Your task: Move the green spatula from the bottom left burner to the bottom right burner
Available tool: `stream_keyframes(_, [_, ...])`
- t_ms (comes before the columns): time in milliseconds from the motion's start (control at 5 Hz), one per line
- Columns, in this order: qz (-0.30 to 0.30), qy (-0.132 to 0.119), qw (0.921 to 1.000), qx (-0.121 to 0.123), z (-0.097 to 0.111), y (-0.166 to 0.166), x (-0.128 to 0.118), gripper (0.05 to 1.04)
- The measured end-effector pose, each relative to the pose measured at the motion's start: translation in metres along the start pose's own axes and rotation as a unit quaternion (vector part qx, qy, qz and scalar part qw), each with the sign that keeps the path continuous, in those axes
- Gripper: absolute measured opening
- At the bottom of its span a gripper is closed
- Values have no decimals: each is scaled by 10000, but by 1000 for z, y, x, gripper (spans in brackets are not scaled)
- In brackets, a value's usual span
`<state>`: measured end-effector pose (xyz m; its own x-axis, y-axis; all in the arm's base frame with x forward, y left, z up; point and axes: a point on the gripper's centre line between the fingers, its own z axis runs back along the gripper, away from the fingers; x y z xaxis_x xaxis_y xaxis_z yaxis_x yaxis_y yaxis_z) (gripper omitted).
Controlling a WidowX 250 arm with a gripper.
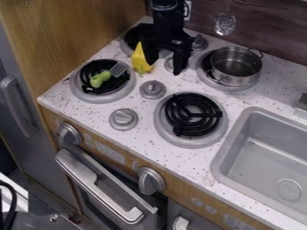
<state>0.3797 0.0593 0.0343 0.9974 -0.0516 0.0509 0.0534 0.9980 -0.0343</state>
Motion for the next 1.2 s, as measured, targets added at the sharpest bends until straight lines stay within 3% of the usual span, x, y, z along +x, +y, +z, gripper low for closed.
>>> stream_keyframes(200, [19, 261, 9996, -60, -18, 0, -7, 999])
stream_keyframes(400, [212, 323, 9992, -84, -19, 17, -8, 999])
stream_keyframes(1000, [885, 415, 9941, 475, -17, 118, -24, 999])
stream_keyframes(1200, [1068, 519, 9916, 514, -35, 136, -41, 999])
